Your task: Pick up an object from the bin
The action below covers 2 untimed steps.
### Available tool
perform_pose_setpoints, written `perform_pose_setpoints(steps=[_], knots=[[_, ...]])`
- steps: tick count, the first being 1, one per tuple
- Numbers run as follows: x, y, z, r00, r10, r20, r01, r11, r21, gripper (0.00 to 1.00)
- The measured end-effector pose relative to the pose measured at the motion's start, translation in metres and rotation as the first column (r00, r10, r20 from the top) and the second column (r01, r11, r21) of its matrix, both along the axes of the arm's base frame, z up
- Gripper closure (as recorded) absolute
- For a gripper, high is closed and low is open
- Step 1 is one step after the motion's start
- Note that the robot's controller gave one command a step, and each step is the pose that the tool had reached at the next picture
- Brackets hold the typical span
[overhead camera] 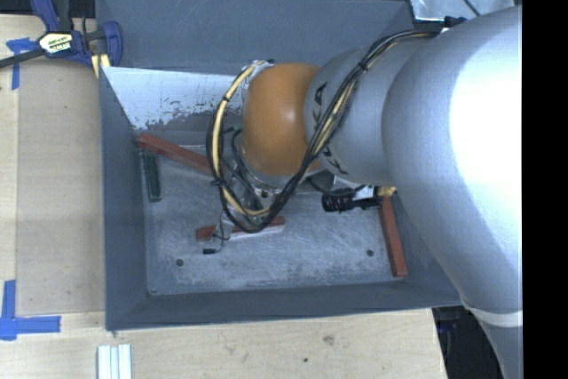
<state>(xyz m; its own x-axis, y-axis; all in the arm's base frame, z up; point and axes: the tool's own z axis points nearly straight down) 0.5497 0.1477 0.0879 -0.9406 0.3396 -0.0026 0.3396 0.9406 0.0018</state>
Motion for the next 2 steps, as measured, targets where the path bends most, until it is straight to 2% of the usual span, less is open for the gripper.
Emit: perform_pose_setpoints(steps=[1,2], knots=[[-0.009,-0.034,-0.01,1.0,0.015,0.0,-0.015,1.0,0.0,0.0],[-0.013,-0.053,-0.015,1.0,0.012,-0.003,-0.012,1.0,-0.003,0.0]])
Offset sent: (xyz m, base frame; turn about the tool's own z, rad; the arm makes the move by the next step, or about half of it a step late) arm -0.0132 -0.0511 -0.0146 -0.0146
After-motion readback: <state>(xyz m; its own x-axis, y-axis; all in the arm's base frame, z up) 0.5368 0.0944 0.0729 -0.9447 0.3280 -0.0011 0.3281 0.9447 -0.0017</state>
